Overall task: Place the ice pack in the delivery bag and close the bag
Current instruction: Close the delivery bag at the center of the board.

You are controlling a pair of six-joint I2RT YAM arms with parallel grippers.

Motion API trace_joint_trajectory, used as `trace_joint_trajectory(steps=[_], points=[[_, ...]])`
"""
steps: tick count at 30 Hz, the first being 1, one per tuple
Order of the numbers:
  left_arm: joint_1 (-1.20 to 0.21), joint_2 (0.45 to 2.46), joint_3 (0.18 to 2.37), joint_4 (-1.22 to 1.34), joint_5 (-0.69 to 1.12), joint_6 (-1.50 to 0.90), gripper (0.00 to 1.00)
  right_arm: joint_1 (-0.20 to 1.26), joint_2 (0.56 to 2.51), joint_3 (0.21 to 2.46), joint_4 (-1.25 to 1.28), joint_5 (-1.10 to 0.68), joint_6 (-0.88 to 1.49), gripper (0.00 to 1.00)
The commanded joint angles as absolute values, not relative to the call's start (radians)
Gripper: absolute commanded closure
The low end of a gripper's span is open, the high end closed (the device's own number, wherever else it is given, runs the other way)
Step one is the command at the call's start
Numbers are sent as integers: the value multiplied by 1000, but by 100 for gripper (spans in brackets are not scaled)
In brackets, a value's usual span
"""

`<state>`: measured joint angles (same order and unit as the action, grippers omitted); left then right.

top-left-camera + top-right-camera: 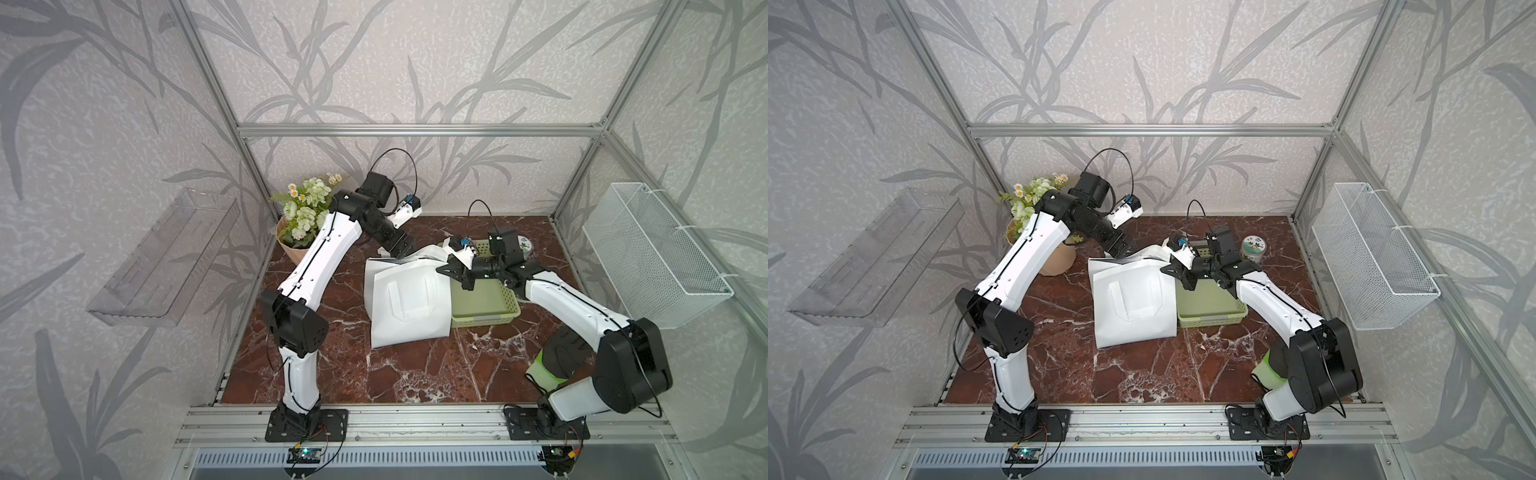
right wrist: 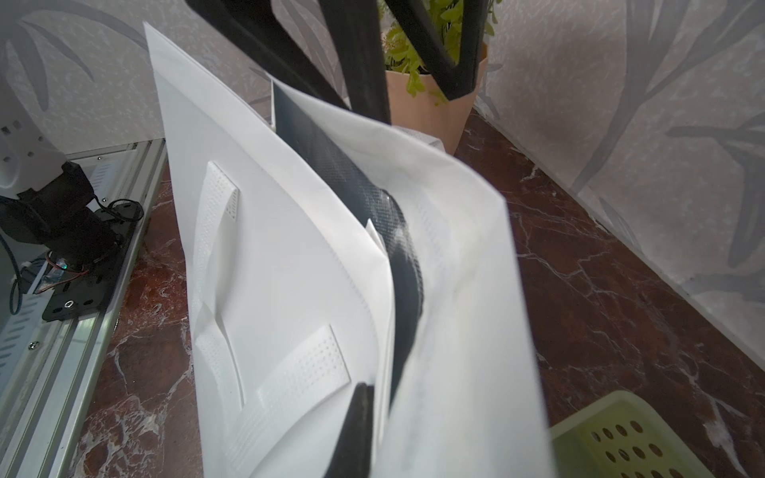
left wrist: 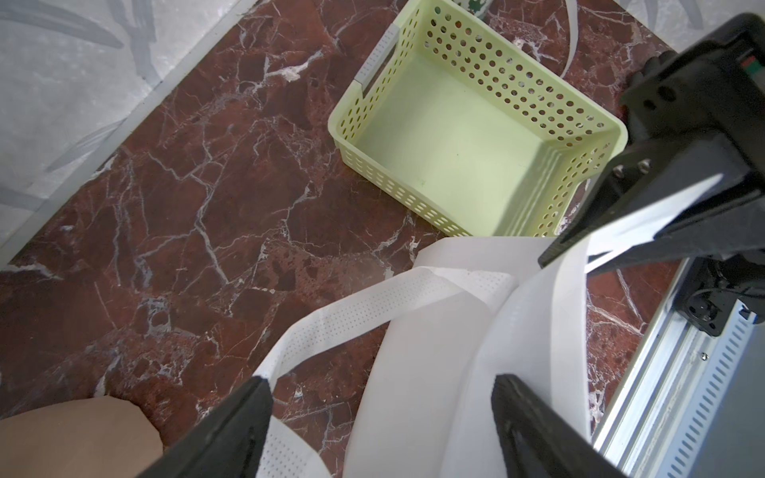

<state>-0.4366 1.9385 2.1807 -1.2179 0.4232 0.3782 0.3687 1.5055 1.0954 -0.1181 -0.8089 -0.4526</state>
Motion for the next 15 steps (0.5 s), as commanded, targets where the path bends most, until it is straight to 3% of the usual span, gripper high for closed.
trace_joint_trajectory(steps=[1,15], points=[[-446,1889,2164,-1253,506,415,11,369,1521,1129,-88,-789,-443,100],[-465,1894,2099,-1249,516,444,9,369,1526,1131,-76,-783,-434,100]])
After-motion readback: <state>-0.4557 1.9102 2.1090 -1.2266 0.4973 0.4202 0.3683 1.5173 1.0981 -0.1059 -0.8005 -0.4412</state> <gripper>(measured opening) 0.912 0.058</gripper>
